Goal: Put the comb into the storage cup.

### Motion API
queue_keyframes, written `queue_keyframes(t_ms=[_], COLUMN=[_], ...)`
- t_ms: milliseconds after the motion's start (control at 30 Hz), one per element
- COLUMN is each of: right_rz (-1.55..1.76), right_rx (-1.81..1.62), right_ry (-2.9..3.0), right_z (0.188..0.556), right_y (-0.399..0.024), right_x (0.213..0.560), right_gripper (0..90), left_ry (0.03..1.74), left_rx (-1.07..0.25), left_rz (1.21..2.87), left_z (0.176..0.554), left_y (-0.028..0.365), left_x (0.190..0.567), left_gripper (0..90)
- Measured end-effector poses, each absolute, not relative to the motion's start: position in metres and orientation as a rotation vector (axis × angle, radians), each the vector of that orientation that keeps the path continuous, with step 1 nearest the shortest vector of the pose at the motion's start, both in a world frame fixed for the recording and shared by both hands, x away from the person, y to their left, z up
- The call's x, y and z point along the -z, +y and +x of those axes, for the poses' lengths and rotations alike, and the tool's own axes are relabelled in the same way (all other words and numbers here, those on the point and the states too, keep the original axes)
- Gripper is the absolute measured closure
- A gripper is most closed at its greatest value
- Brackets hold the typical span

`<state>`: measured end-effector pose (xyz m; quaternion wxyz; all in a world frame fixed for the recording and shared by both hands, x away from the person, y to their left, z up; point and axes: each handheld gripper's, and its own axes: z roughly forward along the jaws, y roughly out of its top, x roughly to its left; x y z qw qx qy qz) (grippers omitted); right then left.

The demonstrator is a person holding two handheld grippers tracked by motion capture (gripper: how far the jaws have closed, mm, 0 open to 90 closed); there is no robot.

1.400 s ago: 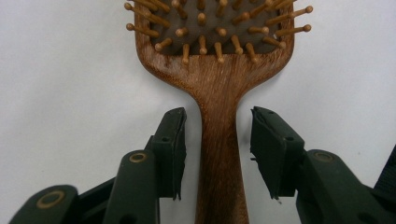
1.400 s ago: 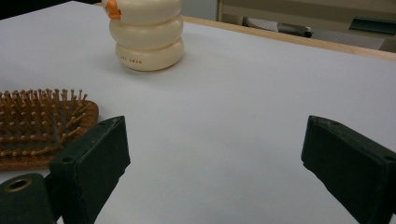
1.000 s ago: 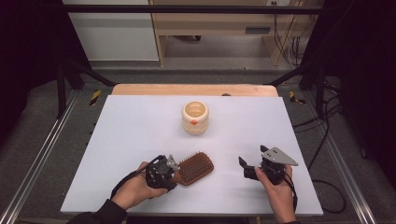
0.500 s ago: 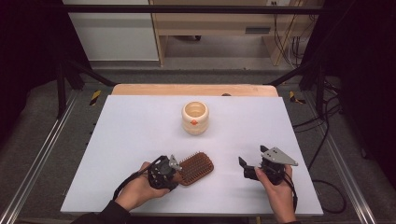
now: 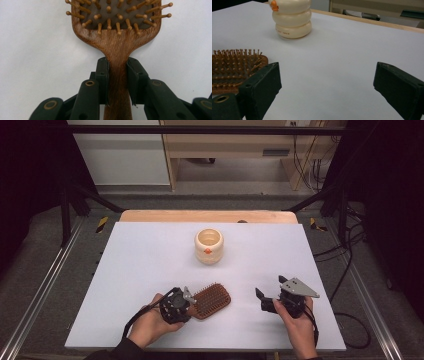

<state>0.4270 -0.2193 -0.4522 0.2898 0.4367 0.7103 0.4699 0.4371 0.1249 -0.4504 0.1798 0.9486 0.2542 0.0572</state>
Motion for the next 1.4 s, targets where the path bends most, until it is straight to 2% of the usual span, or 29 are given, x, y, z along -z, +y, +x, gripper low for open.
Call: queue_keyframes(t_ms=[467,867,967,1400], right_rz=[1.163,1.166,1.169,1.148], right_rx=[-1.256,-1.263,-1.285,-1.413], right_ry=[1.895,1.893,1.888,1.865], right_z=[0.427,0.429,0.428,0.423], right_y=[-0.221,-0.22,-0.219,-0.202], right_x=[0.452,0.452,0.452,0.445], right_gripper=[7.9,8.0,8.0,7.7], left_ry=[0.685,0.653,0.666,0.734], left_rx=[-0.195,-0.363,-0.406,-0.496], left_rz=[2.665,2.529,2.453,2.247], left_z=[0.437,0.43,0.428,0.428], left_y=[0.127,0.137,0.139,0.161], left_x=[0.447,0.439,0.441,0.447], left_gripper=[72.8,72.8,72.8,72.8])
